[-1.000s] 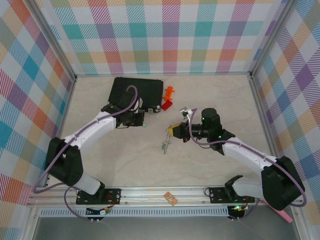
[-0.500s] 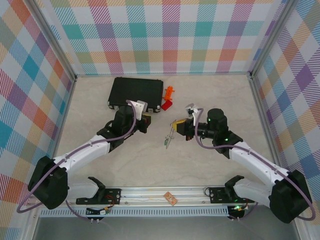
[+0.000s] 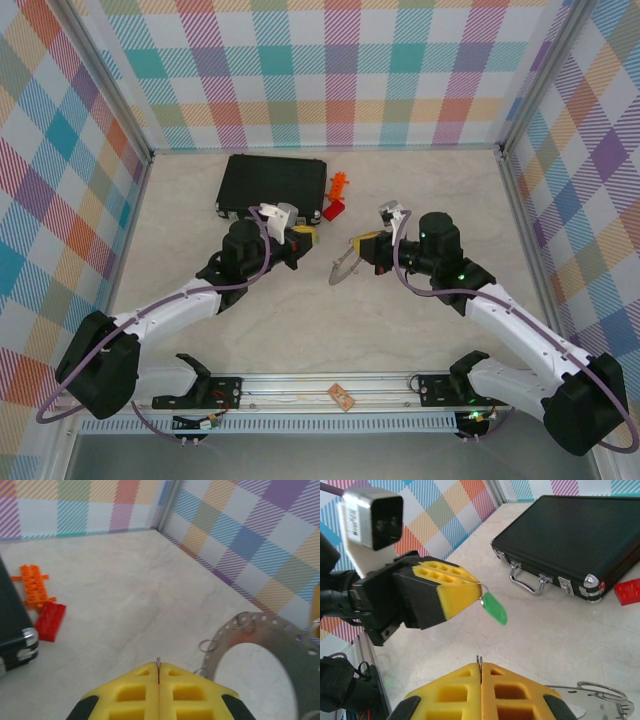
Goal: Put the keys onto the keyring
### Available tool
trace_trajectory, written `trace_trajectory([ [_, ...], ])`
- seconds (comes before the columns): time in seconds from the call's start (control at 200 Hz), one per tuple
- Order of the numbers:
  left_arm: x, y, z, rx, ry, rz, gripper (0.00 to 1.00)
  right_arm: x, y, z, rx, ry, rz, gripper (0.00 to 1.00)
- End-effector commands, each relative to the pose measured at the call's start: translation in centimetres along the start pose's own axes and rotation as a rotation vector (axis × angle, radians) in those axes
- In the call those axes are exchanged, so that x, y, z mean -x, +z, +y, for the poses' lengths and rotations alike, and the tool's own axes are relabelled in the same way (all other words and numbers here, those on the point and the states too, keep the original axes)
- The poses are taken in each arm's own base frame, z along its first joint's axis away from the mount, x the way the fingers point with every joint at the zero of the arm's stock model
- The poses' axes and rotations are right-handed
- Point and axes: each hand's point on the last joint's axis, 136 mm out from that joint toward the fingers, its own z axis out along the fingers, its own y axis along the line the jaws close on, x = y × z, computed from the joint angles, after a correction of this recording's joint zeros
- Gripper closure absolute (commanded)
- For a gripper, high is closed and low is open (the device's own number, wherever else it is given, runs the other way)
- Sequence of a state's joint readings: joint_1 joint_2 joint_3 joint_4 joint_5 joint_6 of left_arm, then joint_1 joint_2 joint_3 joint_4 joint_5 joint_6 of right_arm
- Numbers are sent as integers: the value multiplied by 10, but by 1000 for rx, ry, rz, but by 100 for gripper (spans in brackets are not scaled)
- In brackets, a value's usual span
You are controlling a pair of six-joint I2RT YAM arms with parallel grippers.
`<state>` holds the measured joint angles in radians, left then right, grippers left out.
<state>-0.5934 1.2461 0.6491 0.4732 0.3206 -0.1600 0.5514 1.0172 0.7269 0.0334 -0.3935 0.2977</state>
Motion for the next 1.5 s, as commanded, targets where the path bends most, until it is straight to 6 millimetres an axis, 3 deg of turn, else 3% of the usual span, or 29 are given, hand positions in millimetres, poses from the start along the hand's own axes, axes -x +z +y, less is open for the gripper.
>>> trace_trajectory([
  [0.0,10,-5,-28,-146,45,-41,100,7,-6,11,25,-43,-15,98],
  [0.24,16,-9,-50,-257,95,-59,100,1,2,12,55,-83,30,100],
  [0.355,9,-8,-57,-288,126,-46,100,2,1,12,50,-122,24,100],
  [0.57,9,-12,-77,-371,173,-83,100,3,0,26,108,-199,21,100],
  [1.495,12,-31,-102,-481,188,-40,100,9,-11,57,257,-291,-49,100],
])
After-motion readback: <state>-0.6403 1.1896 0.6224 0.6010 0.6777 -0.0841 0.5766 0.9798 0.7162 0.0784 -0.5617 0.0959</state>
